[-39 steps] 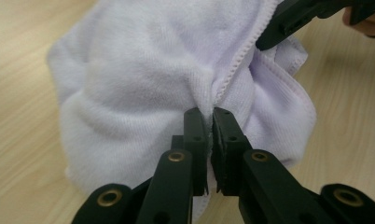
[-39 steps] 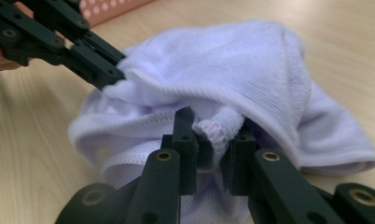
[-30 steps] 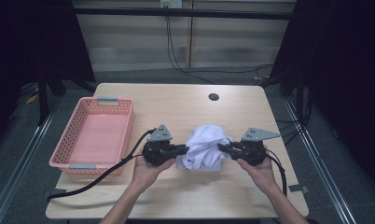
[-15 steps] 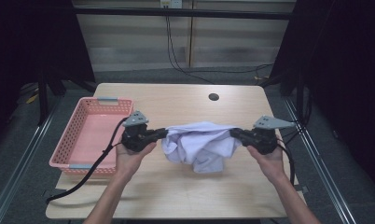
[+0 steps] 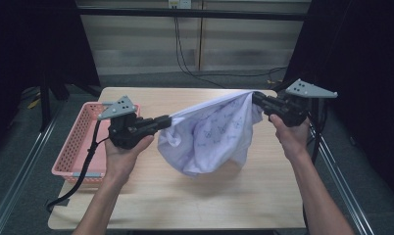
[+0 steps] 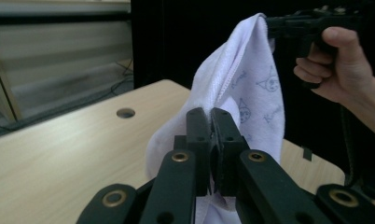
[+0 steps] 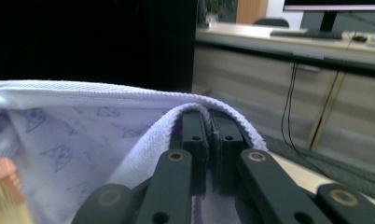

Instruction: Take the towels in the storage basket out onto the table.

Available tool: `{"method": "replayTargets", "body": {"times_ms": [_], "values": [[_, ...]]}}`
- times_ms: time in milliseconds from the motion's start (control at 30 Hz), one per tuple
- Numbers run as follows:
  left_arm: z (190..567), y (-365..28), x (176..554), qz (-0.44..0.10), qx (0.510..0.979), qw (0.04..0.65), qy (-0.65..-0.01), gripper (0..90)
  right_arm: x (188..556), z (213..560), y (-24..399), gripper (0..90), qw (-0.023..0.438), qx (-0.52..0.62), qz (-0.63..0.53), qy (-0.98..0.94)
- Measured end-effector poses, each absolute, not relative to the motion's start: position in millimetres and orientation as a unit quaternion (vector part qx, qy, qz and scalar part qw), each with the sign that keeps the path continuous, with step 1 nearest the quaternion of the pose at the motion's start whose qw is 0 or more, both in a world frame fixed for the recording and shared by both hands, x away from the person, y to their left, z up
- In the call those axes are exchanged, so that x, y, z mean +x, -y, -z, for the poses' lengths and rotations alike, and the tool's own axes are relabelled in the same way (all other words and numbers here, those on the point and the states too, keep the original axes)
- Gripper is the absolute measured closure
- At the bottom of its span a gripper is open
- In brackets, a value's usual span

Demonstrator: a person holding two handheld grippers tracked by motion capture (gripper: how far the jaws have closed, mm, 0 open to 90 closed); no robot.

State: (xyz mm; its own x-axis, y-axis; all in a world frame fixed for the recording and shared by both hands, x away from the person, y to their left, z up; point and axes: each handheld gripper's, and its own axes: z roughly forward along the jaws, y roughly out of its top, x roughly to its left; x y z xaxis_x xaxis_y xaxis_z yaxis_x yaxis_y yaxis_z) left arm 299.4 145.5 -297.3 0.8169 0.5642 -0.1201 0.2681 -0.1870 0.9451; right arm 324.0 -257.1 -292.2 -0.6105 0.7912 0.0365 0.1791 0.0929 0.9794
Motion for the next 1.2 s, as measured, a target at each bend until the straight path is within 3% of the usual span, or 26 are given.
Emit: {"method": "replayTargets", "body": {"times_ms": [100, 233, 333, 400, 467, 633, 733, 867, 1000, 1133, 1200], "values": [[322.6, -139.9, 302.9, -0.101, 0.772, 0.561, -0.283, 86.9, 336.4, 304.5, 250.1, 83.9, 0.255, 0.353, -0.554, -0.71], [380.3, -132.3, 315.0, -0.073, 0.792, 0.521, -0.31, 86.0, 352.3, 357.8, 247.2, 80.9, 0.224, 0.382, -0.504, -0.742], [410.8, -130.8, 325.6, -0.06, 0.805, 0.497, -0.319, 82.2, 357.5, 396.0, 249.1, 71.8, 0.206, 0.404, -0.467, -0.759], [421.8, -131.0, 328.9, -0.05, 0.81, 0.488, -0.323, 71.3, 355.7, 409.0, 254.9, 61.7, 0.188, 0.413, -0.463, -0.762], [426.3, -133.0, 324.9, -0.049, 0.81, 0.486, -0.323, 61.9, 348.8, 409.4, 259.2, 52.0, 0.203, 0.42, -0.452, -0.76], [423.2, -149.7, 295.5, -0.058, 0.808, 0.489, -0.324, 46.9, 318.3, 390.5, 277.8, 42.4, 0.236, 0.428, -0.471, -0.735], [426.8, -153.1, 270.1, -0.064, 0.817, 0.476, -0.318, 43.8, 297.2, 394.1, 270.9, 41.7, 0.214, 0.406, -0.478, -0.748], [441.9, -148.7, 251.0, -0.074, 0.831, 0.451, -0.317, 41.0, 286.2, 426.2, 242.7, 40.5, 0.162, 0.387, -0.464, -0.78], [464.4, -153.6, 268.7, -0.068, 0.832, 0.435, -0.338, 40.7, 294.4, 466.9, 211.6, 38.1, 0.117, 0.382, -0.435, -0.807], [479.0, -154.7, 288.7, -0.057, 0.834, 0.432, -0.339, 39.6, 302.1, 495.9, 192.9, 36.9, 0.108, 0.376, -0.39, -0.834], [483.1, -150.0, 291.8, -0.08, 0.843, 0.416, -0.331, 40.9, 302.5, 505.4, 188.6, 35.4, 0.115, 0.373, -0.377, -0.84]]}}
